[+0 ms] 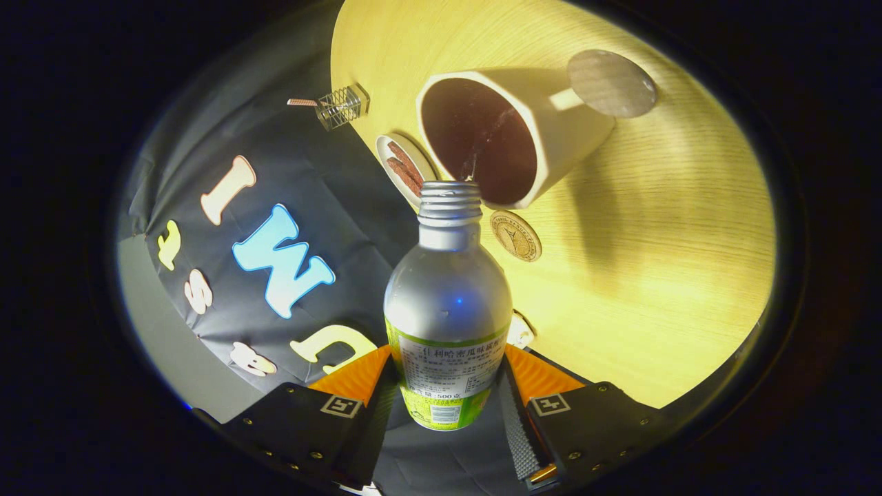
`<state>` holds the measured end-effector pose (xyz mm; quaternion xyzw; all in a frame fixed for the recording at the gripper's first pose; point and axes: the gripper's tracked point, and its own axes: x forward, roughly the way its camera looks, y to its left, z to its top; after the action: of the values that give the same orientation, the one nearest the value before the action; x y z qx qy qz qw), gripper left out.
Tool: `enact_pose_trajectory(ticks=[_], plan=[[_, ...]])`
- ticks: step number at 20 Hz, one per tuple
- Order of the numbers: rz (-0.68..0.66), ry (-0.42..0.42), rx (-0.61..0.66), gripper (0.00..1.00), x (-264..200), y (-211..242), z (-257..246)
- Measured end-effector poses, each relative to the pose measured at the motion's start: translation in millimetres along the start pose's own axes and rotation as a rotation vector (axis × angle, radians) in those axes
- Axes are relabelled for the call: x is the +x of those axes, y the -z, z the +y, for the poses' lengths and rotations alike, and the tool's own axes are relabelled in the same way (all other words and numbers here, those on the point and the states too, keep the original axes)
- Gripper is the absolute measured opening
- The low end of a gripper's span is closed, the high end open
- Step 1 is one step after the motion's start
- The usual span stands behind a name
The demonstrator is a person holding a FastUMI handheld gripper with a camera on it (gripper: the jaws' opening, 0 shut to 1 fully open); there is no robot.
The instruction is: Take the bottle from table, then pour the juice into the cup, finally place the bottle on the coaster
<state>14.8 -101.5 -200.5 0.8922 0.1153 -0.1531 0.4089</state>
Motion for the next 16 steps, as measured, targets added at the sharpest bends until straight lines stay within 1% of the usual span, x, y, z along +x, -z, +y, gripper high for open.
enact_pose_trajectory(ticks=[12, 14, 16], plan=[[0.015, 0.027, 0.019, 0.74, -10, 4, -3], [0.004, 0.027, -0.003, 0.74, -10, 1, -3], [-0.006, 0.035, -0.051, 0.74, -9, 0, -9]])
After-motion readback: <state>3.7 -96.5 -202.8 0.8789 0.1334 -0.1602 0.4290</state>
